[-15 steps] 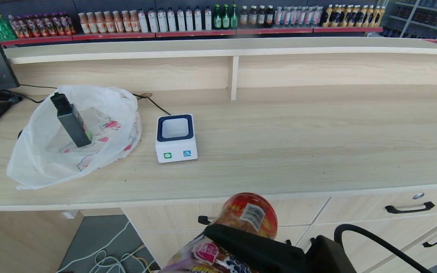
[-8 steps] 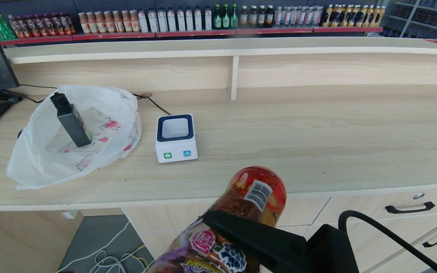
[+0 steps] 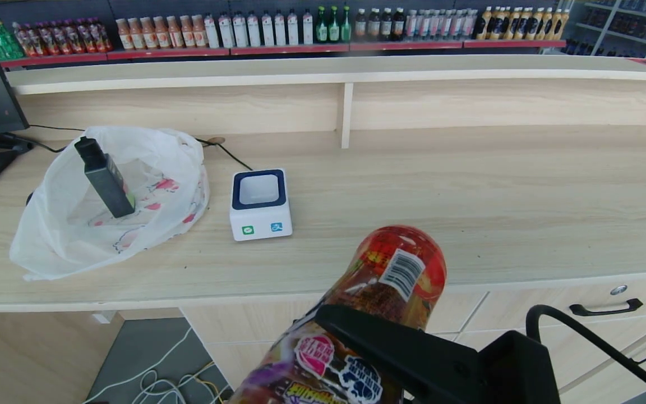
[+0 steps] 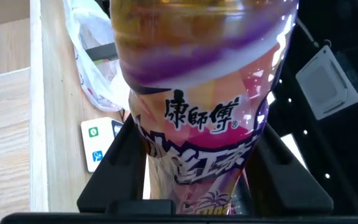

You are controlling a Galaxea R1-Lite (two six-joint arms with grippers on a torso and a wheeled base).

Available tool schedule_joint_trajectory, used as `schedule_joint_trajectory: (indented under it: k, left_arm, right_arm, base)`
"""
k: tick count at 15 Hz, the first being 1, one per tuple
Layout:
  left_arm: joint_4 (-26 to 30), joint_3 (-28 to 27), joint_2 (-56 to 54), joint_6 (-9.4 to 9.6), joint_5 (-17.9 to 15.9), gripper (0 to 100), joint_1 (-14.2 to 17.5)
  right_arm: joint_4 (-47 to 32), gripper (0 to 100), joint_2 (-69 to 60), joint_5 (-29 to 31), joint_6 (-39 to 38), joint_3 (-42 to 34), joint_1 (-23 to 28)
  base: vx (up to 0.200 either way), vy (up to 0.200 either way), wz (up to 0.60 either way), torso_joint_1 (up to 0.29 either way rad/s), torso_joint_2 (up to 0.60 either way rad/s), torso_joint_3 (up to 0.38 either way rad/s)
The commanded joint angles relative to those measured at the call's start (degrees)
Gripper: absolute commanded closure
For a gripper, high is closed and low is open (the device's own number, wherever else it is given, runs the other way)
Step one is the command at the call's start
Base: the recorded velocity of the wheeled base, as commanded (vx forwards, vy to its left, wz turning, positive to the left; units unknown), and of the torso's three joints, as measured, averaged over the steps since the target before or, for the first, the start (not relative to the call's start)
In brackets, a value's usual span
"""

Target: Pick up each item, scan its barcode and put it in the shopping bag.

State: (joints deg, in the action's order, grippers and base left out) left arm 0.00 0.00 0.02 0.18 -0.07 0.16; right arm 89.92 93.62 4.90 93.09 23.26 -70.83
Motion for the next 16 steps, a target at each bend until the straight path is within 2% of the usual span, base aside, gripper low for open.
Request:
schedule_joint_trajectory:
  k: [1, 16]
  left_arm:
    - [0.0, 0.0, 0.0, -0.01, 0.0, 0, 0.0]
    - [0.0, 0.0, 0.0, -0.01, 0.0, 0, 0.0]
  right_arm:
    - [0.1, 100, -0.9, -0.1, 1.3, -0.1, 0.0]
    - [0.1, 100, -1.6, -0.1, 2.4, -0.4, -0.1]
  base:
    - [0.0, 0.0, 0.0, 0.0, 0.0, 0.0]
    - [0.0, 0.0, 0.0, 0.0, 0.0, 0.0]
